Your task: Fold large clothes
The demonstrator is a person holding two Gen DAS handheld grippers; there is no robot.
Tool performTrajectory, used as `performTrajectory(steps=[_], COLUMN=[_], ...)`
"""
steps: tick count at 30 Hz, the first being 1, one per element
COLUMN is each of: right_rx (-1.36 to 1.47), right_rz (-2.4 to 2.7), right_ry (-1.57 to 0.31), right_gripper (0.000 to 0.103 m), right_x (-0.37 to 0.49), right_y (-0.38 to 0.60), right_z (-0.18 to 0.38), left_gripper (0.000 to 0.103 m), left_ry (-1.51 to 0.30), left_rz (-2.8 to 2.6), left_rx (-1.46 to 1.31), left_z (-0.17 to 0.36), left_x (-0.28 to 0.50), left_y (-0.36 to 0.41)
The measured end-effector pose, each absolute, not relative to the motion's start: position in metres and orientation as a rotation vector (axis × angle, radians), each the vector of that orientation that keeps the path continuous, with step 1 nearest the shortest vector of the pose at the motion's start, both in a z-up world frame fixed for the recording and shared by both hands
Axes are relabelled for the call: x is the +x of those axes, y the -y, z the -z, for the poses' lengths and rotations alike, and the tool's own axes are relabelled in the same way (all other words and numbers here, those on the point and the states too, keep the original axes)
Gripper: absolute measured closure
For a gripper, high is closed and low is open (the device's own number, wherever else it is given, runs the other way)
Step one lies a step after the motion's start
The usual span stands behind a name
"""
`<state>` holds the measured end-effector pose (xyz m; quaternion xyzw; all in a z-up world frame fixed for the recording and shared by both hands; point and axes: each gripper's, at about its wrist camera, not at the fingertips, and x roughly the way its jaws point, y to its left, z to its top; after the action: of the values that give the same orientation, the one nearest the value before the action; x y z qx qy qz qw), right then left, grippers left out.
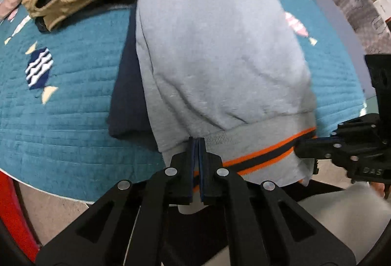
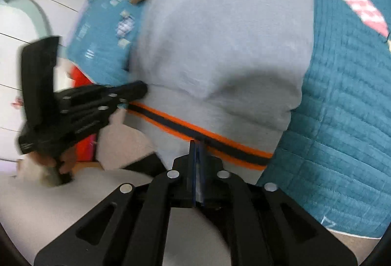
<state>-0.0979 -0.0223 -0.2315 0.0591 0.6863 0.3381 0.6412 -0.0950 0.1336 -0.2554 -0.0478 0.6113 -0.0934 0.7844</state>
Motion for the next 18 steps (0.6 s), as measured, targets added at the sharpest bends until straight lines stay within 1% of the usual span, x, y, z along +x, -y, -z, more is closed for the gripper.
performTrajectory(steps=[2, 4, 6, 8, 9, 14, 18], right_rx=[0.219, 0.247, 0.193, 0.109, 0.094, 0.191, 0.227], right_rz=[-0.777, -0.766, -0.766, -0.753, -0.752, -0.740, -0.742], right_ry=[-1.603, -1.621, -1.619, -1.610, -1.614, -1.681, -1.697], right_gripper=[0.103, 0.103, 0.103, 0.100, 0.100, 0.103, 0.103], right_x=[-0.090, -0.087, -0.093, -0.098, -0.101, -0.097, -0.094], right_y=[0.028, 0.029, 0.027, 0.023, 0.024, 0.030, 0.040], right_z=[0.235, 0.231, 0.221, 0.211, 0.210, 0.239, 0.227], left_gripper=[0.100, 0.100, 0.099, 0.099, 0.099, 0.100, 0.099], left_ry=[-1.309, -1.311, -1.305, -1.307, -1.312, -1.343, -1.348], left_rz=[0.197, 0.184, 0.157, 0.137, 0.133, 0.135, 0.136], left_rx=[-0.083, -0.084, -0.034, 0.001, 0.009, 0.021, 0.055], left_z=[0.255, 0.251, 0.242, 0.238, 0.239, 0.255, 0.246], left_x=[-0.095, -0.095, -0.098, -0.100, -0.100, -0.096, -0.094], left_y=[-0.133, -0.131, -0.128, -0.124, -0.123, -0.124, -0.121])
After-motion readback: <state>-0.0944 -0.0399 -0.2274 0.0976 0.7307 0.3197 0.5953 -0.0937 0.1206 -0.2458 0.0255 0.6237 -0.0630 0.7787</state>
